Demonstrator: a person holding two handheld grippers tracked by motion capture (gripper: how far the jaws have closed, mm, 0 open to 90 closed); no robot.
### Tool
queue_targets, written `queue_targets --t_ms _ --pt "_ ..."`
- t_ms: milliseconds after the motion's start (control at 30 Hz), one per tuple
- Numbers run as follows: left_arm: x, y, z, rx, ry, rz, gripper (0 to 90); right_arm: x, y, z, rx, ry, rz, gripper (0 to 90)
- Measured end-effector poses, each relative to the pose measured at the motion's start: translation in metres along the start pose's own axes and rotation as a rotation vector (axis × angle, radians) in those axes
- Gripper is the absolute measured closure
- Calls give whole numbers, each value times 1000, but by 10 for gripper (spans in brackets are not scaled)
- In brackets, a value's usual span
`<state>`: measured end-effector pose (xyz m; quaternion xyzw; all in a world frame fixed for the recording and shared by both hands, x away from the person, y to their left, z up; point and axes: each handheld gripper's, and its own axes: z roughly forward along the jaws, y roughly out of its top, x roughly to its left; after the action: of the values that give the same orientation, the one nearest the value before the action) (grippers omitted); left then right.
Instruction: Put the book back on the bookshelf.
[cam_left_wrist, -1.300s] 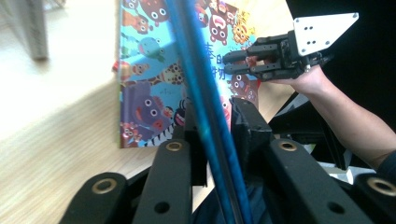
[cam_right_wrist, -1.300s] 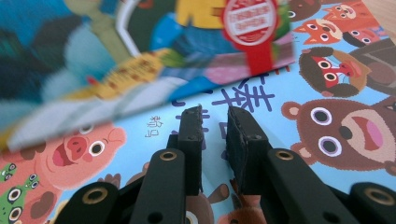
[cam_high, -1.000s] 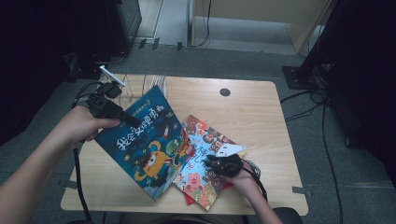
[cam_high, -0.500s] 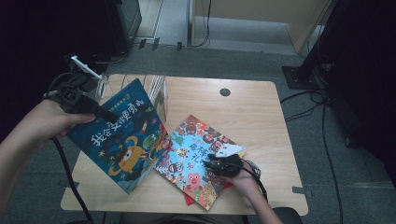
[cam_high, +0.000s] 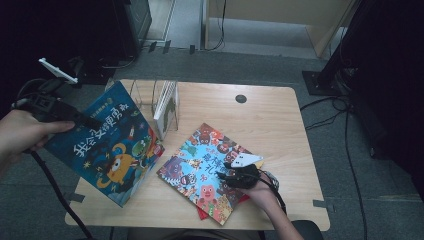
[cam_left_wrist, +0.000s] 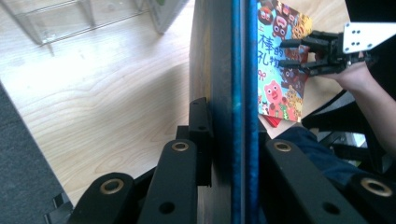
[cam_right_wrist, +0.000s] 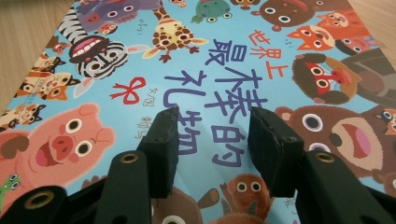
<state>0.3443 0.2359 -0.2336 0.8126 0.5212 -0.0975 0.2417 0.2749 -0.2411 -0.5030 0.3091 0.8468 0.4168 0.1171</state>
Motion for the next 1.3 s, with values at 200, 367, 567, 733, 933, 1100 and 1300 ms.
queue_targets --t_ms 200,367,567,733,933,1100,1300 --pt "18 -10 -11 -27 19 -53 810 0 -1 1 -4 -4 -11 512" --pt "33 -19 -20 -58 21 -110 810 -2 -1 0 -4 0 -9 515" --pt "56 -29 -30 -82 9 -180 810 -2 -1 0 -7 2 -10 526" --pt "72 -35 -37 -109 23 -222 808 -3 -1 1 -12 0 -11 536" --pt "82 -34 -43 -111 42 -251 802 -4 -1 0 -11 2 -6 552" --pt "87 -30 -44 -122 53 -267 802 -4 -1 0 -11 3 -6 556" --pt "92 -18 -42 -143 56 -288 805 -4 -1 1 -13 2 -7 559"
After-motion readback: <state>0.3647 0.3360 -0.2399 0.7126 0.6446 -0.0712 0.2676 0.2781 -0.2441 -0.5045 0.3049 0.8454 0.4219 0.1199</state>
